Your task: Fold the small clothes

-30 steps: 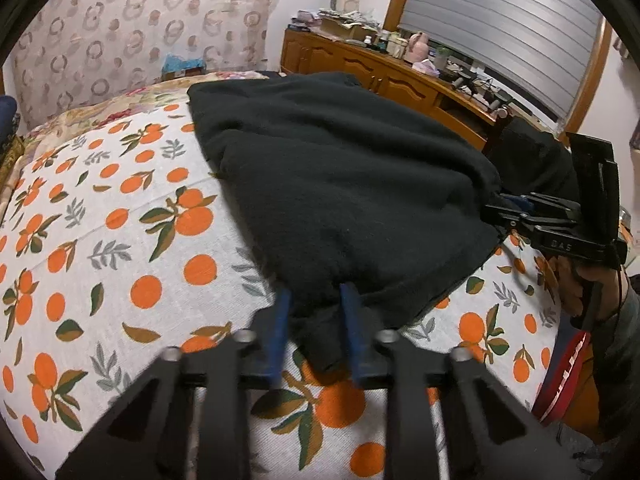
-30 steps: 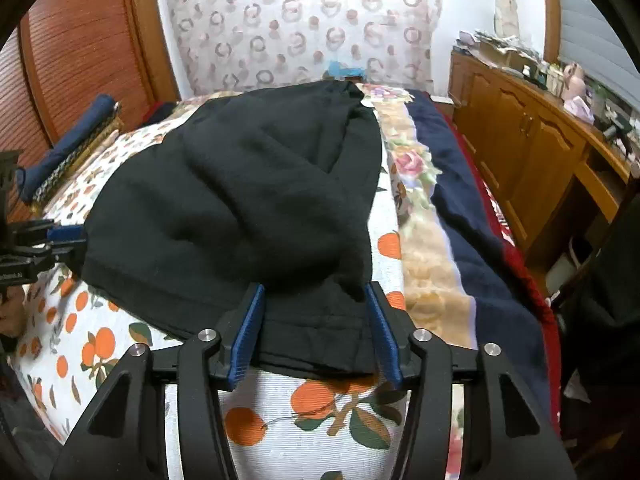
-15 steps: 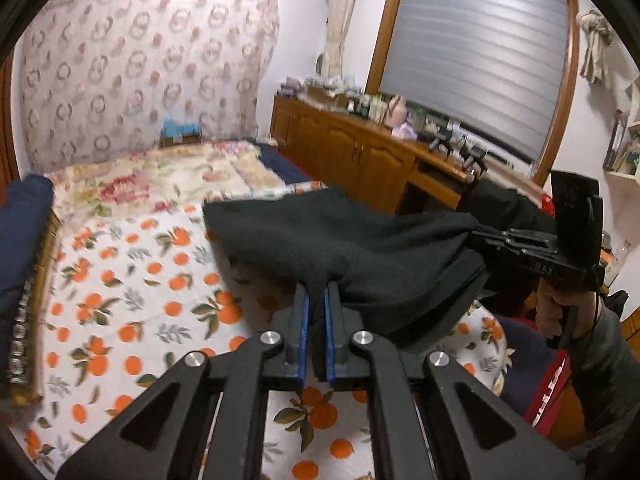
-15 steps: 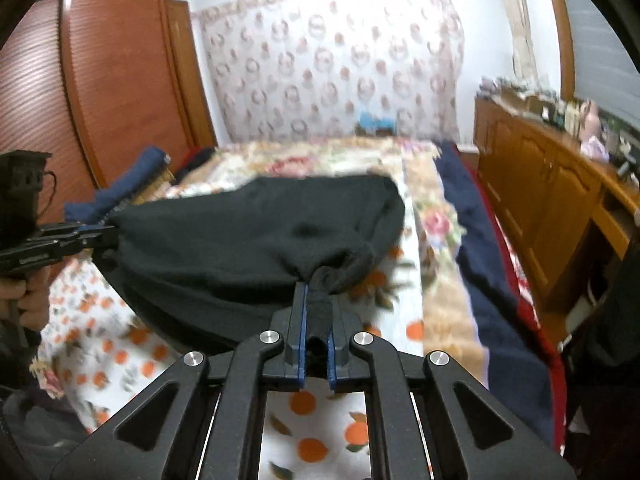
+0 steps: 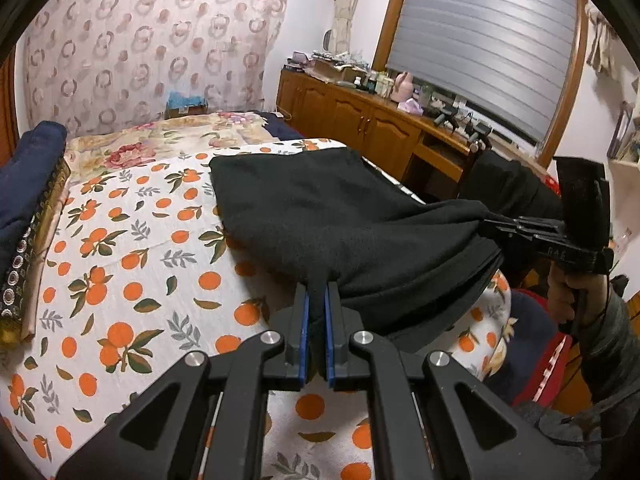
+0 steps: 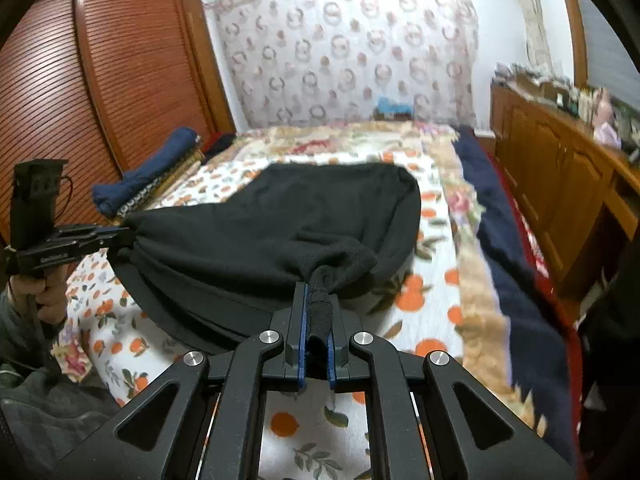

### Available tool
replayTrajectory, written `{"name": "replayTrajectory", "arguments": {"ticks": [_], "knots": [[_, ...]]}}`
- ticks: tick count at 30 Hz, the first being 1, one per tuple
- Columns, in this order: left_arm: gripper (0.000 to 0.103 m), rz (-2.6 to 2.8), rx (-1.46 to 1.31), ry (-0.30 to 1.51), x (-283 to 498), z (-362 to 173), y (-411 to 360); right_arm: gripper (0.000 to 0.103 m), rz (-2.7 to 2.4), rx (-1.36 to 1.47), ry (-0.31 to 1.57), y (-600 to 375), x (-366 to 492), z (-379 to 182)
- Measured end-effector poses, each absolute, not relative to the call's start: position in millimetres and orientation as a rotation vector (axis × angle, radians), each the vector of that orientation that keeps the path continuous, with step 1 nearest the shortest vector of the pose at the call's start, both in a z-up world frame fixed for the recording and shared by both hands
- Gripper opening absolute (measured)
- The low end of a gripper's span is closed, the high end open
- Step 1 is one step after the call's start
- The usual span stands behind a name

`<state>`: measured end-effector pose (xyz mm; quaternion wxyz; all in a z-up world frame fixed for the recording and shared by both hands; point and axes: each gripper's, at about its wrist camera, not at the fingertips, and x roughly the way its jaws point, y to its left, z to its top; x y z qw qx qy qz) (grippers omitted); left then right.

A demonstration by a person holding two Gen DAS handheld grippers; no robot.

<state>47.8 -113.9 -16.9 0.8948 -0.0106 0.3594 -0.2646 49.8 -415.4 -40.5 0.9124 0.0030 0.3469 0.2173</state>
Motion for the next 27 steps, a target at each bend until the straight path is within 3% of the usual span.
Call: {"name": "replayTrajectory", "arguments": {"ticks": [13,27], "knots": [[0.004,-0.533,-0.017,0.709,60,-2,-117,0.004,0.447,0.013,0.673,-418,56,-34],[0.004,-0.493,-0.061,0.713,181,15,-118,0.004,0.420,0.005,0.585,-417,162,-4]]}}
